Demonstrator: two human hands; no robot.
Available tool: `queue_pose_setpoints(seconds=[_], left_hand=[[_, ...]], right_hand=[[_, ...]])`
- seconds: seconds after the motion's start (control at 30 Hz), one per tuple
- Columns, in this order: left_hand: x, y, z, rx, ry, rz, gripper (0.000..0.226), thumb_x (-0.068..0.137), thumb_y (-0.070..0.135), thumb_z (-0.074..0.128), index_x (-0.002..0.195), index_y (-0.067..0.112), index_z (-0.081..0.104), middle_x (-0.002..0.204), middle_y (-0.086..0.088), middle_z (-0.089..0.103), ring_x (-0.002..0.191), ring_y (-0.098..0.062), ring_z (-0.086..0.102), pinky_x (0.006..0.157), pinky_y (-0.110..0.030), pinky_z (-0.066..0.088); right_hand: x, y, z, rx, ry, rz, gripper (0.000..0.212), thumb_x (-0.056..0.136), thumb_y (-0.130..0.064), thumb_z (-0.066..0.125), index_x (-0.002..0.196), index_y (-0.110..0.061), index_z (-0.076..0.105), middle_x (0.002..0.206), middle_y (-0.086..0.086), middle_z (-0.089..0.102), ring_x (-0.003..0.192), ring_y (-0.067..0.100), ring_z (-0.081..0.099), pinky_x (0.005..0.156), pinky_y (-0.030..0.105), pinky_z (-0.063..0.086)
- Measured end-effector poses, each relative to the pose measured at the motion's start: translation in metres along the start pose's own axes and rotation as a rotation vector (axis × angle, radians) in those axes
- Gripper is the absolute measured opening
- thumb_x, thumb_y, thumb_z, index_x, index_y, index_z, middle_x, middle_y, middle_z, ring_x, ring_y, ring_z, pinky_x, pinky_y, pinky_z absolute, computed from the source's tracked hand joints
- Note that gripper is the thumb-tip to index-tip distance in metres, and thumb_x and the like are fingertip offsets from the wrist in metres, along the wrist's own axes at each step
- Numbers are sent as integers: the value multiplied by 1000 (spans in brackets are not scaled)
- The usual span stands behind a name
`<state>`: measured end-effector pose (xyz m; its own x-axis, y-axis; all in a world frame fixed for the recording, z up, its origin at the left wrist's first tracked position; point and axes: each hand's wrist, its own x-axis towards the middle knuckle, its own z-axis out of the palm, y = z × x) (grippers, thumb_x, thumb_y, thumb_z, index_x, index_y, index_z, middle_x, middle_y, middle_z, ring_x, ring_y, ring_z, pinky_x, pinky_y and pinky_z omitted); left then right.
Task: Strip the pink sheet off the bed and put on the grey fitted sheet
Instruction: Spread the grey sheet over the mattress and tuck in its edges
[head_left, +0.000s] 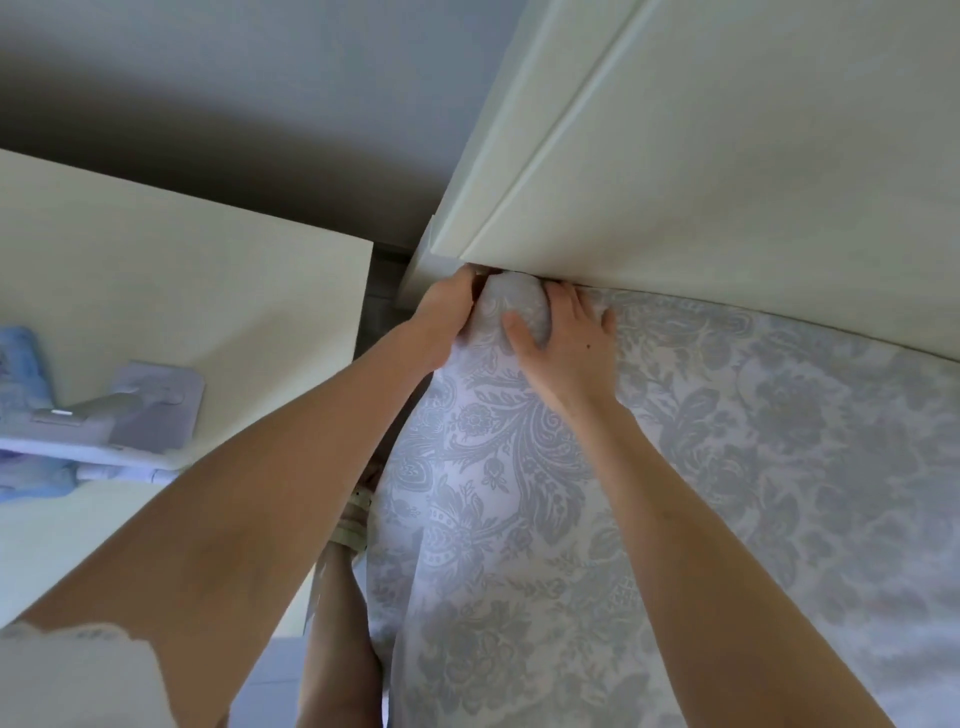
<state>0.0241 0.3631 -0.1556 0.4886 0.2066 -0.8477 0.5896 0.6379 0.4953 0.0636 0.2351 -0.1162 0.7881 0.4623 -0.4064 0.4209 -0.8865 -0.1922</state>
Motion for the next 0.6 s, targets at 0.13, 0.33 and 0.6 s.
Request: queue_pose_setpoints(seconds=[0.13, 0.33, 0.6], left_hand=[[-17, -19, -26, 136, 240, 55, 29, 94, 25, 39, 74, 19, 58, 85, -3, 60, 90, -23, 57, 89, -40, 48], [-66, -101, -54, 277, 69, -155, 41, 102, 35, 30, 92, 19, 67, 105, -1, 67, 104, -19, 60, 105, -39, 41], [-60, -144, -53, 171, -41, -196, 50, 101, 45, 23, 127, 19, 57, 122, 1, 61, 113, -15, 55, 102, -30, 38]], right_hand=[[-10, 11, -32, 363, -60, 71, 50, 92, -40, 55, 138, -23, 45, 137, -5, 49, 130, 18, 39, 113, 33, 24], [-68, -2, -33, 196, 361, -140, 26, 89, -17, 50, 108, -9, 66, 105, 3, 70, 97, 19, 63, 100, 39, 42], [-41, -29, 13, -477, 98, -883, 24, 79, -10, 47, 77, -15, 70, 77, 0, 67, 87, 25, 63, 113, 49, 20]])
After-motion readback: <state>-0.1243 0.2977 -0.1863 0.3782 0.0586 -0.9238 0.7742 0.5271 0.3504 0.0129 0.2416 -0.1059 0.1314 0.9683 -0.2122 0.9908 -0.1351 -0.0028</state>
